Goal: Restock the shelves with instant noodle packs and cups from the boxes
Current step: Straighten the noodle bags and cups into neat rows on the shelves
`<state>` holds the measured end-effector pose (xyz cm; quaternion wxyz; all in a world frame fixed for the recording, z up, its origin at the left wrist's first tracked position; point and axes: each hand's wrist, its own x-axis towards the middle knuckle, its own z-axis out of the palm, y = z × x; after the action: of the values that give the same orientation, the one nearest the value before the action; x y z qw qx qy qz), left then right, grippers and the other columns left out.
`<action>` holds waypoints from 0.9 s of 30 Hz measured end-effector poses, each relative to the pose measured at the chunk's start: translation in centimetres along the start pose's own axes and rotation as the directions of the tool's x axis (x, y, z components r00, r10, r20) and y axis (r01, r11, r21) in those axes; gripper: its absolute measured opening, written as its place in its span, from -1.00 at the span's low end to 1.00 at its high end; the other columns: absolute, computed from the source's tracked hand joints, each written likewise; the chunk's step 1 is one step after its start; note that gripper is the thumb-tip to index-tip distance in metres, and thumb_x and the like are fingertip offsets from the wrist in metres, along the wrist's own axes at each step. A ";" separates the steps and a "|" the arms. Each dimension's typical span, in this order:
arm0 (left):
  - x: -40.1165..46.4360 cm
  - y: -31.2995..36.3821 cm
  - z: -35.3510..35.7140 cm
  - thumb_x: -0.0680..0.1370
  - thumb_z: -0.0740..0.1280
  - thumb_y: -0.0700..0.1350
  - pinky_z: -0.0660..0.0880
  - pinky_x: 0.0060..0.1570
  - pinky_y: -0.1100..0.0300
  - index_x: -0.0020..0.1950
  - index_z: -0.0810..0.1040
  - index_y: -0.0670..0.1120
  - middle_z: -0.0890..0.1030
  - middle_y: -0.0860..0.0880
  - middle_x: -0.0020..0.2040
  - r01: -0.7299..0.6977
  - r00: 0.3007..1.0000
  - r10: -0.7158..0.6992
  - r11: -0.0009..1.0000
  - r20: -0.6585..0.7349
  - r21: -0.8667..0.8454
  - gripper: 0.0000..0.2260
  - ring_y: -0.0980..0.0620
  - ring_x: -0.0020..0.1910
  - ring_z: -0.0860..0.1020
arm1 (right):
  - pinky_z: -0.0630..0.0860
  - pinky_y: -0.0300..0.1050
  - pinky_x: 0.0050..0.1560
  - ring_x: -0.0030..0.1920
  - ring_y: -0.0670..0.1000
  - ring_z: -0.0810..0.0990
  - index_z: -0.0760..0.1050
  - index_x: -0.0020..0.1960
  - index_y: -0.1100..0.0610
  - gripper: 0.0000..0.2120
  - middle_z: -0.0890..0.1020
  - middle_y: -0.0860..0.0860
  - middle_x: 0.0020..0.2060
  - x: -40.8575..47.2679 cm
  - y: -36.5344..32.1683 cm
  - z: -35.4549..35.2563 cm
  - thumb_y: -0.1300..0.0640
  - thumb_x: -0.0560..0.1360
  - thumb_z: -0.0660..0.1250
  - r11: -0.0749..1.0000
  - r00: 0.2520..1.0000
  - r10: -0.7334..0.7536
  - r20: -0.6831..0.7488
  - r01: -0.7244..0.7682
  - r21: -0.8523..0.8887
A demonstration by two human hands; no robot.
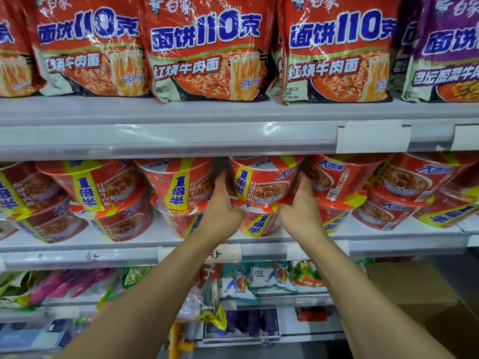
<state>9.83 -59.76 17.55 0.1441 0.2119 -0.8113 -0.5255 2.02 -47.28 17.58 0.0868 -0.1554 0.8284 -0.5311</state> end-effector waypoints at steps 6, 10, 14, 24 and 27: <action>-0.3 0.3 0.3 0.42 0.37 -0.40 0.38 0.32 0.01 0.51 0.09 0.07 0.45 0.11 0.27 0.017 1.000 -0.014 0.990 0.024 -0.137 -0.20 0.12 0.29 0.42 | 0.44 0.05 0.27 0.18 0.01 0.46 0.13 0.34 0.06 -0.42 0.44 0.03 0.20 0.6 -0.9 -0.2 0.35 0.47 0.35 0.995 0.999 0.051 -0.013 -0.049 0.089; -0.9 0.4 0.8 0.42 0.42 -0.34 0.38 0.27 0.16 0.47 0.12 -0.01 0.43 0.10 0.20 -0.005 0.998 -0.001 0.994 -0.055 -0.106 -0.26 0.15 0.20 0.42 | 0.46 0.18 0.24 0.11 0.05 0.51 0.18 0.23 0.06 -0.58 0.51 0.04 0.10 1.5 -0.5 -0.5 0.32 0.49 0.27 0.994 0.997 0.077 -0.002 -0.077 0.073; 0.6 0.6 0.2 0.44 0.38 -0.37 0.39 0.31 -0.01 0.51 0.04 0.04 0.37 -0.03 0.41 0.038 0.999 -0.041 0.993 -0.030 -0.115 -0.21 0.00 0.36 0.40 | 0.44 0.16 0.28 0.24 0.08 0.48 0.26 0.32 0.08 -0.49 0.44 0.10 0.28 1.4 0.2 -0.6 0.34 0.44 0.31 0.996 0.999 0.055 0.001 -0.054 0.077; -0.3 0.4 0.2 0.44 0.33 -0.45 0.33 0.18 0.21 0.54 -0.01 0.05 0.34 0.04 0.43 0.017 0.999 -0.011 0.986 0.037 -0.165 -0.16 0.18 0.28 0.34 | 0.43 0.21 0.29 0.25 0.11 0.50 0.22 0.33 0.06 -0.51 0.52 0.08 0.25 2.3 0.7 -0.6 0.34 0.48 0.27 0.997 0.997 0.065 0.032 -0.066 0.047; -0.5 0.4 0.2 0.45 0.34 -0.45 0.32 0.18 0.25 0.54 -0.03 0.04 0.32 0.04 0.44 0.020 0.999 -0.013 0.986 0.041 -0.163 -0.16 0.22 0.26 0.32 | 0.41 0.22 0.31 0.30 0.12 0.47 0.22 0.36 0.03 -0.49 0.49 0.06 0.30 2.6 1.0 -0.6 0.34 0.50 0.26 0.997 0.996 0.067 0.059 -0.069 0.031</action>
<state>10.11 -59.23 17.83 0.1404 0.1954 -0.7664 -0.5955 -0.77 -47.25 17.00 0.1311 -0.1409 0.8216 -0.5366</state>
